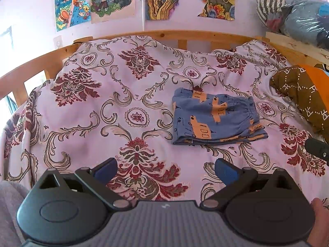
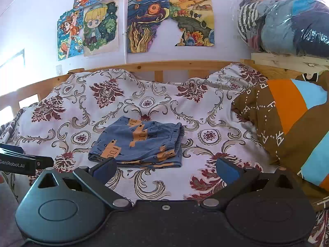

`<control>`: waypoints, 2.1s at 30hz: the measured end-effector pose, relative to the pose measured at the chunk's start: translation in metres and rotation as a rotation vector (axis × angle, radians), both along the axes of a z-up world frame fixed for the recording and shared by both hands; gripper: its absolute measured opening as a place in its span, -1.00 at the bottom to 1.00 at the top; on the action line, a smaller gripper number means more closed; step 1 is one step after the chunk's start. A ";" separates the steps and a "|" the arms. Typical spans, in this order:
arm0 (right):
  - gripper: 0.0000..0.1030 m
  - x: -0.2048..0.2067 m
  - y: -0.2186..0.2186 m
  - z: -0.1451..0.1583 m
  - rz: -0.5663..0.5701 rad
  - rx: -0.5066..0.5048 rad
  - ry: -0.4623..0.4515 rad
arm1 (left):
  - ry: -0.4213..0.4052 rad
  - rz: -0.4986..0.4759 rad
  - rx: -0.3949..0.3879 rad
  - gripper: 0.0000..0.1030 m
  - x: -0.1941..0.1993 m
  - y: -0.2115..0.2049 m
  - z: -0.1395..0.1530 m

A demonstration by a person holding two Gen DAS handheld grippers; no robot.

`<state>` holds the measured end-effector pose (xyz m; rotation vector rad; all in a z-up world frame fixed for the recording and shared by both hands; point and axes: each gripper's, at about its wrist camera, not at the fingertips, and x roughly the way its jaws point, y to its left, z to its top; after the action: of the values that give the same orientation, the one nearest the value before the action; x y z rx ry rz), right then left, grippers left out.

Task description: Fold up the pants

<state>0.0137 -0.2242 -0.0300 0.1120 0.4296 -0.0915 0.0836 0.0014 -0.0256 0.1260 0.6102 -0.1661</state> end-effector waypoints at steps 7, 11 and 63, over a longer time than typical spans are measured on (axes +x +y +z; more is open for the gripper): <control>0.99 0.000 0.000 0.000 0.001 -0.001 -0.001 | 0.001 0.001 0.000 1.00 0.000 0.000 0.000; 0.99 0.000 0.000 0.000 0.001 -0.001 0.000 | 0.001 0.001 0.000 1.00 0.000 0.000 0.000; 0.99 0.000 0.001 0.000 0.002 -0.001 0.003 | 0.024 0.019 -0.031 1.00 -0.001 0.004 0.002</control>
<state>0.0134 -0.2237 -0.0304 0.1101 0.4331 -0.0902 0.0824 0.0052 -0.0234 0.0888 0.6328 -0.1589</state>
